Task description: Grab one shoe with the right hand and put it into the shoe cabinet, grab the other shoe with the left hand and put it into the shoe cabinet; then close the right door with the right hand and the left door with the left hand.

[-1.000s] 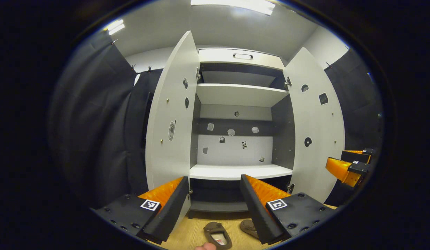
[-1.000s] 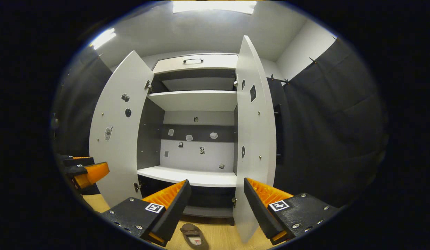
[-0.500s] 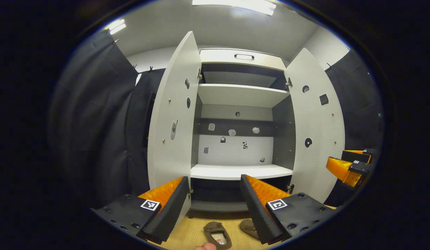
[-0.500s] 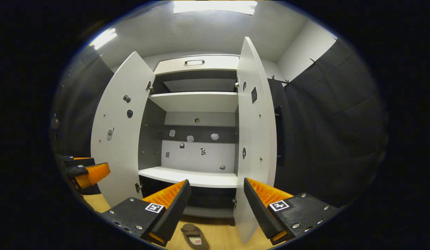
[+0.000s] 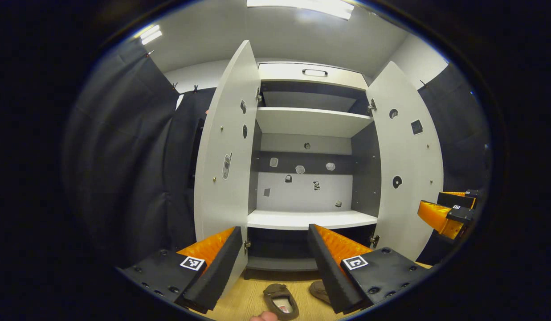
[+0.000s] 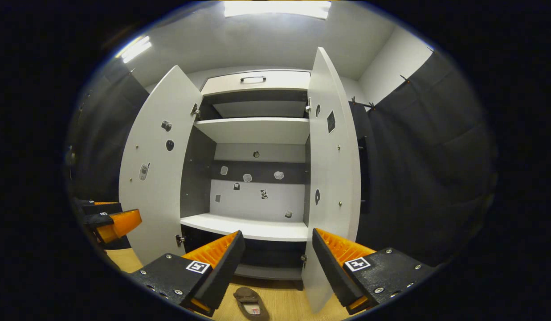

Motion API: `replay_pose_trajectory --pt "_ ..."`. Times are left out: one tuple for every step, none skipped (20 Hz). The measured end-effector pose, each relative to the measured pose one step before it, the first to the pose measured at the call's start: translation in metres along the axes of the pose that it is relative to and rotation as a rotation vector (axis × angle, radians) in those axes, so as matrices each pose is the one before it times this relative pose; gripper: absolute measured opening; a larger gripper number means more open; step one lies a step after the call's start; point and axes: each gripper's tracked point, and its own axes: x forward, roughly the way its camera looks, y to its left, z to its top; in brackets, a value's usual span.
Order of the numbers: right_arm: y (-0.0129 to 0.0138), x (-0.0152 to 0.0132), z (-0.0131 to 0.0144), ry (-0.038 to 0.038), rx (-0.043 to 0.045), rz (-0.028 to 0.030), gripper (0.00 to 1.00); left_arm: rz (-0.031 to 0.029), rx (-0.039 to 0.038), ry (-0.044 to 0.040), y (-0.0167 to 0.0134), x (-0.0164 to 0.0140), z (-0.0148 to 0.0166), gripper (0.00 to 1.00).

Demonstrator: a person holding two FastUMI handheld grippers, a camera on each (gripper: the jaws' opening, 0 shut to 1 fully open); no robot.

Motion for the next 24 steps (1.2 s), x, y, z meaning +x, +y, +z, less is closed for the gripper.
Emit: replay_pose_trajectory --pt "0.00152 0.00321 -0.00137 0.00213 -0.00465 0.00499 0.94 0.00238 0.00068 -0.00008 0.00050 0.00035 0.00007 0.96" --pt "0.00140 0.00364 0.00019 -0.00064 -0.00539 0.00694 0.94 0.00266 0.00191 -0.00148 0.00143 0.00040 0.00038 0.99" --pt "0.00199 0.00503 0.00132 -0.00837 -0.00788 0.00739 0.94 0.00410 0.00314 -0.00184 0.00148 -0.00069 0.00092 0.99" --pt "0.00107 0.00717 0.00012 -0.01169 -0.01214 0.00711 0.94 0.00304 0.00290 -0.00115 0.00109 0.00014 0.00067 0.96" --pt "0.00232 0.00770 -0.00416 0.00125 -0.01632 0.00894 0.94 0.00232 0.00158 -0.00046 0.00034 0.00034 -0.00029 0.96" --pt "0.00230 0.00748 -0.00651 0.00688 -0.01428 0.00801 0.94 0.00132 0.00012 -0.00007 0.00020 0.00017 0.00041 0.99" --pt "0.00329 0.00807 -0.00762 0.00536 -0.01270 0.01128 0.94 0.00243 -0.00032 0.00021 0.00020 -0.00047 -0.00036 0.99" --pt "0.00560 0.01049 -0.01486 0.01356 -0.01757 0.01813 0.94 0.00261 -0.00191 0.00001 0.00045 -0.00006 -0.00042 0.96" --pt "0.00468 0.00973 -0.02144 0.02875 -0.02173 0.01627 0.94 0.00215 -0.00287 0.00128 0.00017 -0.00031 -0.00121 0.99" --pt "0.00407 0.00947 -0.02806 0.05212 -0.02183 0.01380 0.94 0.00264 -0.00150 0.00253 0.00055 -0.00014 -0.00046 0.99" --pt "0.00516 0.01013 -0.03357 0.06688 -0.01403 0.01720 0.94 0.00369 0.00102 0.00113 0.00045 0.00081 -0.00120 0.96" --pt "0.00760 0.00846 -0.03549 0.07820 -0.00114 0.01954 0.94 0.00612 0.00402 -0.00011 0.00165 -0.00062 -0.00034 0.99" --pt "0.00747 0.00982 -0.03449 0.07408 0.01213 0.01965 0.94 0.00558 0.00399 -0.00001 0.00207 0.00020 -0.00021 0.94" --pt "0.00471 0.00762 -0.02811 0.06418 0.01665 0.01509 0.95 0.00478 0.00121 0.00062 0.00073 -0.00030 -0.00104 0.96" --pt "0.00101 0.00830 -0.02622 0.06245 0.00717 0.00456 0.95 0.00440 -0.00208 0.00212 0.00124 -0.00020 -0.00151 0.96" --pt "0.00013 0.00633 -0.02267 0.05035 -0.00435 -0.00135 0.95 0.00467 -0.00281 0.00452 0.00164 0.00020 -0.00100 0.96" --pt "-0.00035 0.00681 -0.01917 0.03907 -0.01023 0.00046 0.95 0.00548 -0.00154 0.00593 0.00183 0.00066 -0.00278 0.96" --pt "0.00151 0.00614 -0.01508 0.03776 -0.01464 0.00461 0.94 0.00465 -0.00179 0.00394 0.00187 0.00012 -0.00111 0.99" --pt "0.00275 0.00474 -0.01629 0.04097 -0.01537 0.00796 0.94 0.00448 -0.00179 0.00226 0.00172 -0.00012 -0.00122 0.96" --pt "0.00364 0.00623 -0.01553 0.04587 -0.01113 0.01360 0.95 0.00475 -0.00125 0.00167 0.00168 0.00045 -0.00077 0.96" --pt "0.00464 0.00389 -0.01405 0.04176 -0.00506 0.01663 0.95 0.00456 0.00042 0.00134 0.00162 0.00030 -0.00022 0.96" --pt "0.00440 0.00583 -0.01103 0.03216 -0.00358 0.01460 0.95 0.00407 0.00083 -0.00069 0.00152 -0.00041 -0.00045 0.96" --pt "0.00378 0.00459 -0.00948 0.03539 -0.00732 0.01375 0.95 0.00317 0.00118 -0.00069 0.00090 0.00077 0.00011 0.96" --pt "0.00212 0.00552 -0.00793 0.03210 -0.00832 0.00965 0.94 0.00474 0.00074 0.00033 0.00166 -0.00005 -0.00070 0.96"
